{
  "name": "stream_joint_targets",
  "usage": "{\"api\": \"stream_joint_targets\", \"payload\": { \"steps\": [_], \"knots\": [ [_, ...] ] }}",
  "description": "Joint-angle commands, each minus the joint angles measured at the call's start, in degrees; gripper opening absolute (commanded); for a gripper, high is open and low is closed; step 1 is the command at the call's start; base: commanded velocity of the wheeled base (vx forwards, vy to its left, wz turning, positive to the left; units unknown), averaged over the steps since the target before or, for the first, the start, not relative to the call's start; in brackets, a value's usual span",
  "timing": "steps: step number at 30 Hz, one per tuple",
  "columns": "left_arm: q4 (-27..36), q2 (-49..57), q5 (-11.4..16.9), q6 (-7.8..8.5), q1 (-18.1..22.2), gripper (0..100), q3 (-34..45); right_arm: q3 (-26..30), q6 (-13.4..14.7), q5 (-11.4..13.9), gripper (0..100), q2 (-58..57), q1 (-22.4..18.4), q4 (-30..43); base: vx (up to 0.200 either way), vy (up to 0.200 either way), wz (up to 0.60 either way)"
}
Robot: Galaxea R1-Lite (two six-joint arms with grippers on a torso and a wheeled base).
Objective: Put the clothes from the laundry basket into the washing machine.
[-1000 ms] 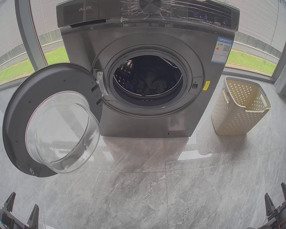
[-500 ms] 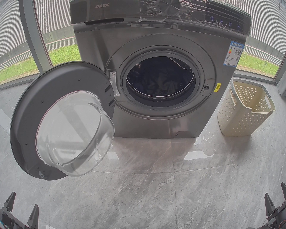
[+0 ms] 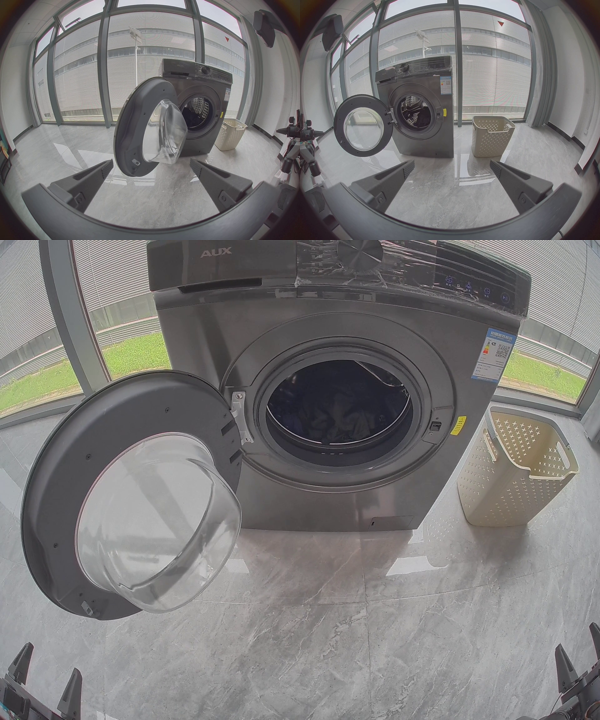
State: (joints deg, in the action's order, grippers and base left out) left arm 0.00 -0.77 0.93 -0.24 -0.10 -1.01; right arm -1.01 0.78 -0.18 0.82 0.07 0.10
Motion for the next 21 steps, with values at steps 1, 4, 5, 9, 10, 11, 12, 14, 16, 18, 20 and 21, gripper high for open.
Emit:
{"api": "stream_joint_targets", "payload": {
  "steps": [1, 4, 5, 9, 10, 11, 12, 14, 16, 18, 20, 21],
  "knots": [
    [0.0, 0.6, 0.0, -0.02, 0.0, 100, 1.0, 0.9, 0.0, 0.0, 100, -0.8, 0.0, 0.0, -0.200, 0.000, 0.00],
    [0.0, 0.6, 0.0, -0.02, 0.0, 100, 0.9, 0.9, 0.0, 0.0, 100, -0.8, 0.0, 0.0, -0.133, 0.000, 0.00],
    [0.0, 0.6, 0.0, -0.11, -0.1, 100, 1.0, 0.9, 0.0, 0.0, 100, -0.8, 0.0, 0.0, 0.000, 0.000, 0.00],
    [0.0, 0.6, 0.0, -0.02, -0.1, 100, 1.0, 0.9, 0.0, 0.0, 100, -0.8, 0.0, 0.0, 0.000, 0.000, 0.00],
    [0.0, 0.6, 0.0, -0.02, 0.0, 100, 1.0, 0.9, 0.0, 0.0, 100, -0.8, 0.0, 0.0, 0.000, 0.000, 0.00],
    [0.0, 0.6, 0.0, -0.02, 0.0, 100, 1.0, 0.9, 0.0, -0.1, 100, -0.8, 0.0, 0.0, 0.000, 0.000, 0.00],
    [0.0, 0.6, 0.0, -0.02, 0.0, 100, 1.0, 0.9, -0.1, 0.0, 100, -0.8, 0.0, 0.0, 0.000, 0.000, 0.00],
    [0.0, 0.6, 0.0, -0.02, 0.0, 100, 0.9, 0.9, 0.0, 0.0, 100, -0.8, 0.0, 0.0, 0.000, 0.000, 0.00],
    [0.0, 0.6, 0.0, -0.02, 0.0, 100, 1.0, 0.9, 0.0, 0.0, 100, -0.8, 0.0, 0.0, 0.000, 0.000, 0.00],
    [0.0, 0.7, 0.0, -0.11, -0.1, 100, 0.9, 0.9, 0.0, 0.0, 100, -0.8, 0.0, 0.0, 0.000, 0.000, 0.00],
    [0.0, 0.6, 0.0, -0.11, -0.1, 100, 1.0, 0.9, -0.1, 0.0, 100, -0.8, 0.0, 0.0, 0.000, 0.200, 0.00],
    [0.0, 0.6, 0.0, -0.11, -0.1, 100, 0.9, 0.9, 0.0, 0.0, 100, -0.8, 0.0, 0.0, 0.000, 0.200, 0.00]
  ]
}}
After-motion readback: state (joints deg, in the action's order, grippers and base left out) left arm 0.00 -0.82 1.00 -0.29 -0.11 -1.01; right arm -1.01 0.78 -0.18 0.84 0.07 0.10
